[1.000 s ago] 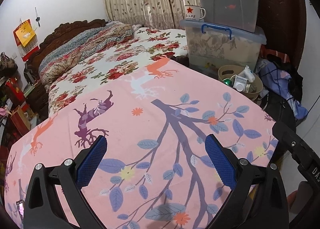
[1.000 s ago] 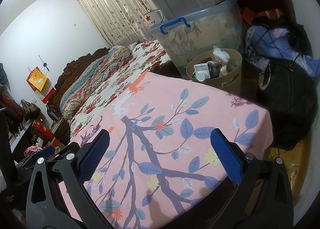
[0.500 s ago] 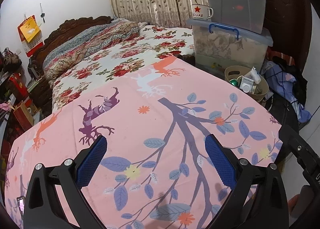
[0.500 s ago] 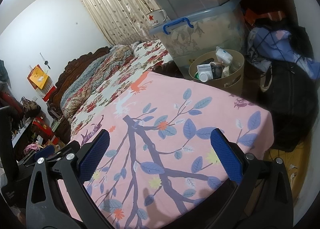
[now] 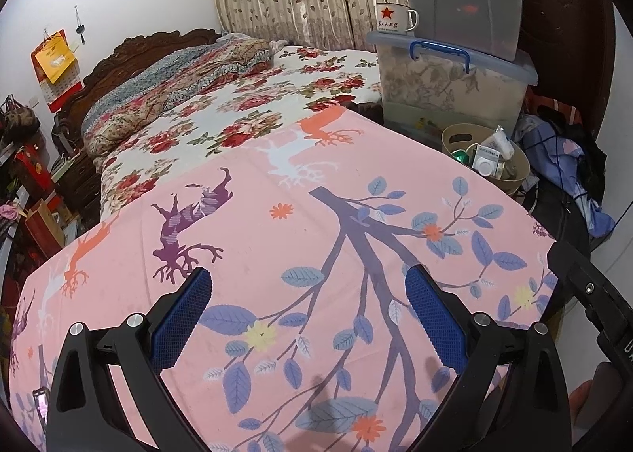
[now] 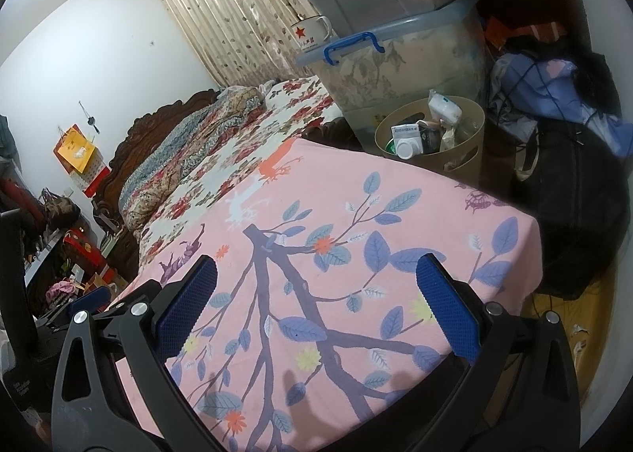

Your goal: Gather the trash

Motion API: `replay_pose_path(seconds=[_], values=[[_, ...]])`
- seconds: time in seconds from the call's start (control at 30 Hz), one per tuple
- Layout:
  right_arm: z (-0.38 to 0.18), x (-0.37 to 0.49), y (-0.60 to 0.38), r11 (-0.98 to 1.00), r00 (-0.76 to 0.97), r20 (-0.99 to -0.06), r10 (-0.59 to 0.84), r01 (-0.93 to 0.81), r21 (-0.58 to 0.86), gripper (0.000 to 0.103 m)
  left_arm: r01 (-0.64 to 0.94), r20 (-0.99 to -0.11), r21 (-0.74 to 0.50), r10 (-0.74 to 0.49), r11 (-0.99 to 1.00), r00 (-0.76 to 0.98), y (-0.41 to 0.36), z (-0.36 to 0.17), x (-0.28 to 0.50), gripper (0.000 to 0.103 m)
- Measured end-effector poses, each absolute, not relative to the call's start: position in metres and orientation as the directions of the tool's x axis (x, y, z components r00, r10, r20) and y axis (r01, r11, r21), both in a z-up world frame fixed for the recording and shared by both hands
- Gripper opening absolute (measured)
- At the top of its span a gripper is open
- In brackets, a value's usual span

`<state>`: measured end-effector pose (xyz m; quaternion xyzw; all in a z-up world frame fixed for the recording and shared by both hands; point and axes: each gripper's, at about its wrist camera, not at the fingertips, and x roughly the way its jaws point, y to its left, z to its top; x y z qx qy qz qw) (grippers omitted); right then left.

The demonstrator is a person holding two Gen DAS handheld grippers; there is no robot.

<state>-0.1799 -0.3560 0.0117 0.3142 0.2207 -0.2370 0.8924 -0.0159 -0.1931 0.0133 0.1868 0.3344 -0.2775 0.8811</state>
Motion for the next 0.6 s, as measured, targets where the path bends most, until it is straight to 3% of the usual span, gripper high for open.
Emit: replay_pose_path(seconds=[0.6], values=[[0.0113, -0.1795, -0.3555, 0.69, 0.789, -0.545, -0.284, 0.563, 0.455, 0.1, 0.618, -0.698, 0.142, -0.364, 0.773, 0.616, -0.1933, 0.011, -0.0168, 0.095]])
